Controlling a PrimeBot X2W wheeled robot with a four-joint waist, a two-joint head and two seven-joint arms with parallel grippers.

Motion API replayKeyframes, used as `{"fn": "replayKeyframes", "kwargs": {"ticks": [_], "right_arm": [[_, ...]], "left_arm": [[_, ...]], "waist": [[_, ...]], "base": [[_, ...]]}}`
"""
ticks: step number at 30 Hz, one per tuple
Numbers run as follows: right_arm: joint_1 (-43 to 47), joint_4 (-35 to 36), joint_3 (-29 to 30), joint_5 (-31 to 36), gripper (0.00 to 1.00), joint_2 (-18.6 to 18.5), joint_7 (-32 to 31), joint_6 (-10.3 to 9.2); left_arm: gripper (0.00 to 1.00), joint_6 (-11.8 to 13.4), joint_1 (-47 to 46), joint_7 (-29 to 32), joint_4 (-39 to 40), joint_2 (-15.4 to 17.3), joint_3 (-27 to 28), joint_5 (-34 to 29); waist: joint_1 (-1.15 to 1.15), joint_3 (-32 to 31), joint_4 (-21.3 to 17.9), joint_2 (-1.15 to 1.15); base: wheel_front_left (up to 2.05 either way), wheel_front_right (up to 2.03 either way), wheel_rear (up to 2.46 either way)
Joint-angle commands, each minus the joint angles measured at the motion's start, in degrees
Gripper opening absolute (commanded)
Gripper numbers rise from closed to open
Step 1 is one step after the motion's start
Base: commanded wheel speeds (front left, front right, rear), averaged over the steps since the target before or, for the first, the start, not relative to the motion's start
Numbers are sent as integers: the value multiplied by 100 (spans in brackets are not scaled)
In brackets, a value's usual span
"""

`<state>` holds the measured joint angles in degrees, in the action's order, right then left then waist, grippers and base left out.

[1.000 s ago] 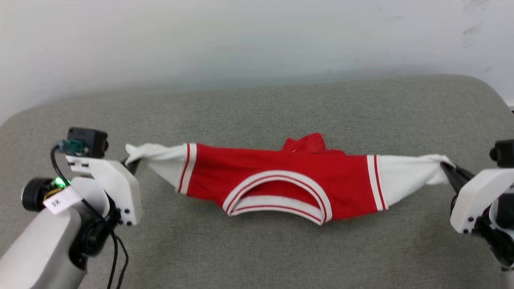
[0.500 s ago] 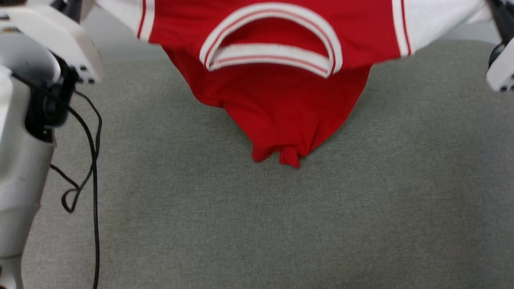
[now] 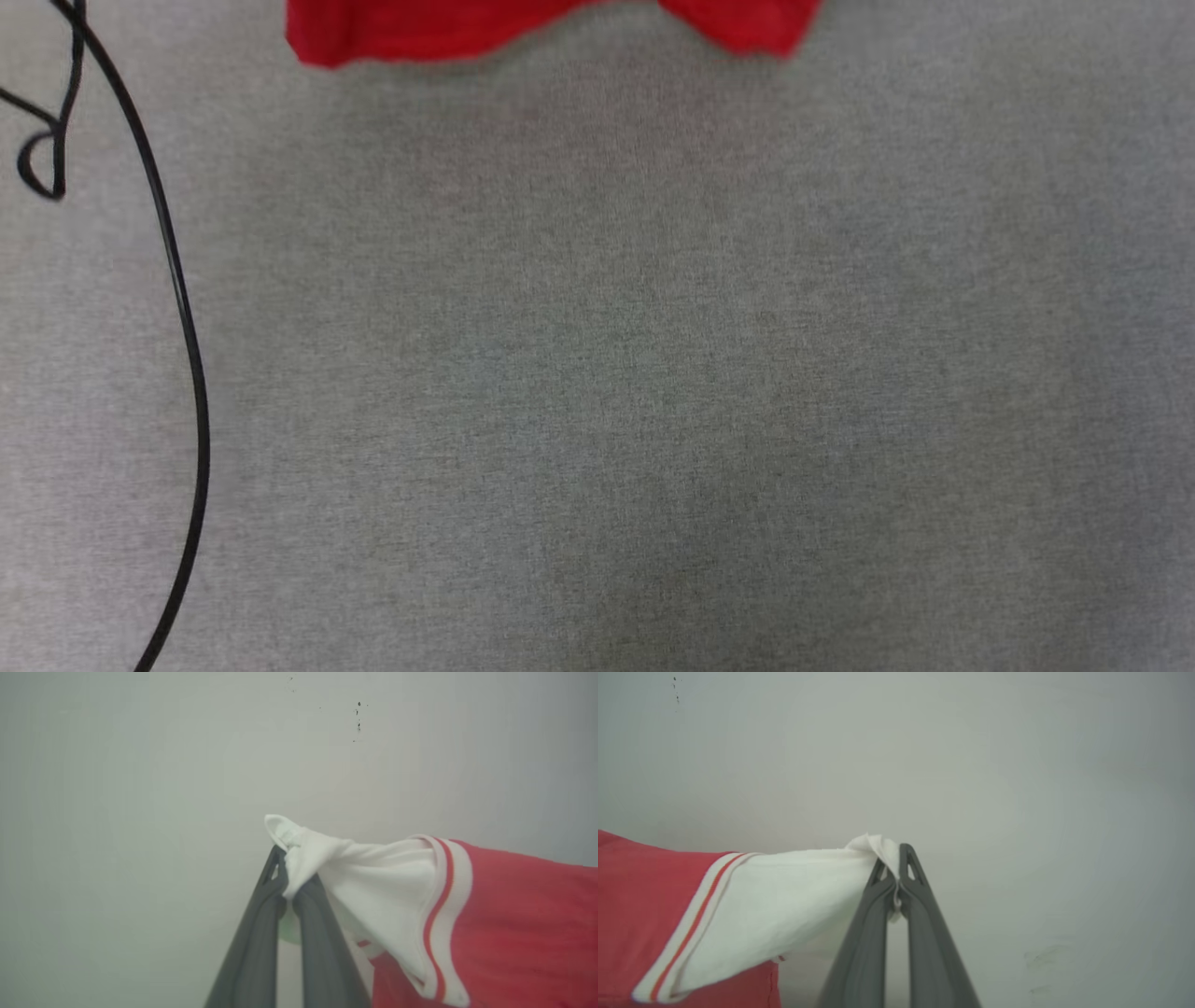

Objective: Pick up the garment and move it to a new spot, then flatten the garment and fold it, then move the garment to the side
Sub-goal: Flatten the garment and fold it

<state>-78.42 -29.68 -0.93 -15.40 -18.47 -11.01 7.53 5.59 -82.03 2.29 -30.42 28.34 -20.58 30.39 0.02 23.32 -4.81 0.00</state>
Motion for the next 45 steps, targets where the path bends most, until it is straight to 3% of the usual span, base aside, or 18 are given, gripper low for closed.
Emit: {"fn": "replayKeyframes", "kwargs": {"ticks": [1,12,17,26,35,45], "right_arm": [[-151,-104,-54,33,0,24,57,-8],[-623,-1363,-778,-309,0,295,590,-8],[-222,-1917,-1063,-592,0,409,868,-8],[1197,-2616,-1495,-1272,0,470,1280,-8],[2738,-2515,-1821,-1863,0,260,1551,-8],[4460,-1762,-1929,-2271,0,-102,1514,-9]], "left_arm": [[0,-35,-106,-54,-102,-22,-30,-37],[0,-540,-287,-95,-1634,-362,-33,356],[0,-795,60,-174,-2343,-511,77,680],[0,-1219,1422,-491,-3181,-667,207,1214],[0,-1301,2923,-968,-3235,-802,136,1524],[0,-1302,4562,-1260,-2787,-511,-5,1624]], "waist": [[-2,155,-35,0],[-2,638,-80,0],[-2,604,-72,0],[-2,-80,-18,0],[-2,-924,88,0],[-2,-1814,81,0]], "base": [[0,0,0],[0,0,0],[0,0,0],[0,0,0],[0,0,0],[0,0,0]]}}
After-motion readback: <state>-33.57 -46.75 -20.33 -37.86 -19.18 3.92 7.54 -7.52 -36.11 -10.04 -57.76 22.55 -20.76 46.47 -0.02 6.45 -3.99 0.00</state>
